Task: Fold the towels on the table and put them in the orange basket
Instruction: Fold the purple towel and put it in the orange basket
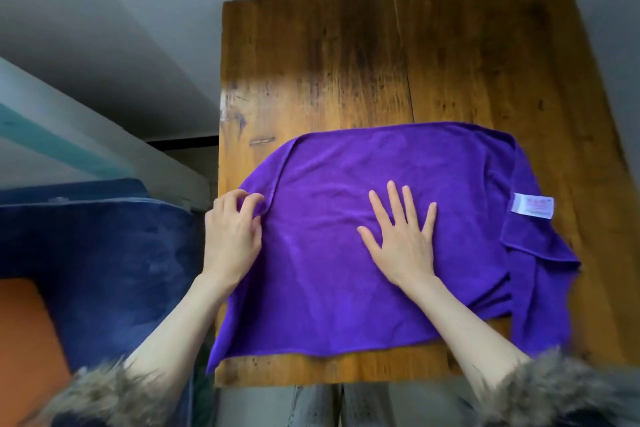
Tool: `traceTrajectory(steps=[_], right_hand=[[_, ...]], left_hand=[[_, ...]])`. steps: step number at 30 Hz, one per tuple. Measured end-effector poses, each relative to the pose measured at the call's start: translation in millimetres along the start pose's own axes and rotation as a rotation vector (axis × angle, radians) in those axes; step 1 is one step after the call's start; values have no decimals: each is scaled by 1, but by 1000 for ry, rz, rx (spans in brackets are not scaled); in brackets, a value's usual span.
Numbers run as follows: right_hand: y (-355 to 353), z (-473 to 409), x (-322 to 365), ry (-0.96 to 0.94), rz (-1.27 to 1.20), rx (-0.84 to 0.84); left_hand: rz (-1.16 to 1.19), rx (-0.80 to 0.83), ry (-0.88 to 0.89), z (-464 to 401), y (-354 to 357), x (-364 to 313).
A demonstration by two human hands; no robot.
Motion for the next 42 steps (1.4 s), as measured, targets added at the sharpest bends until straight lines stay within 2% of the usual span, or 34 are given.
traceTrajectory(steps=[3,7,9,12,14,19,20,22,24,26,29,31,34,36,39,42], right_hand=[[0,1,-1,-4,10,-7],[-3,2,3,20,0,-18],[-7,0,10,52,-29,-35],[-14,-6,25,91,-90,-60],[-18,-11,41,55,-90,-78],[-18,-28,84,-63,-49,-79],[-15,-30,90,-73,-43,-67],[-9,-31,97,-78,-19,-54],[-5,-31,99,-66,8,-60],[-4,-30,99,-63,25,-65],[-8,-32,100,-77,3,-68],[-13,-34,103,-91,-12,-71],[-15,-41,115,-118,-11,-72],[-13,-45,122,-131,8,-68],[-9,-51,124,-148,38,-49],[-8,-55,120,-171,63,-26]], left_hand=[[56,5,-27,-11,-6,16],[274,-126,-163,-45,-29,37],[325,-17,-80,-59,-32,38],[221,299,155,-51,-19,25],[146,351,252,-35,-8,20],[224,218,305,-23,-6,31],[279,187,268,-25,-9,34],[419,90,74,-36,-19,48],[518,-78,-154,-56,-34,67],[545,-233,-301,-77,-45,87],[529,-317,-390,-95,-48,98],[416,-325,-321,-90,-44,89],[291,-253,-89,-63,-27,57],[233,-99,52,-51,-7,40],[154,147,94,-56,17,36],[91,232,105,-76,23,49]])
Point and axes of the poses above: each hand's wrist, its own z-axis away from the middle knuckle, its own y-axis out of the palm, x = y × z, the point moved 4 cm from there along -z, towards the middle knuckle, and after that the axes turned 9 degrees about y, right-handed, at the moved point
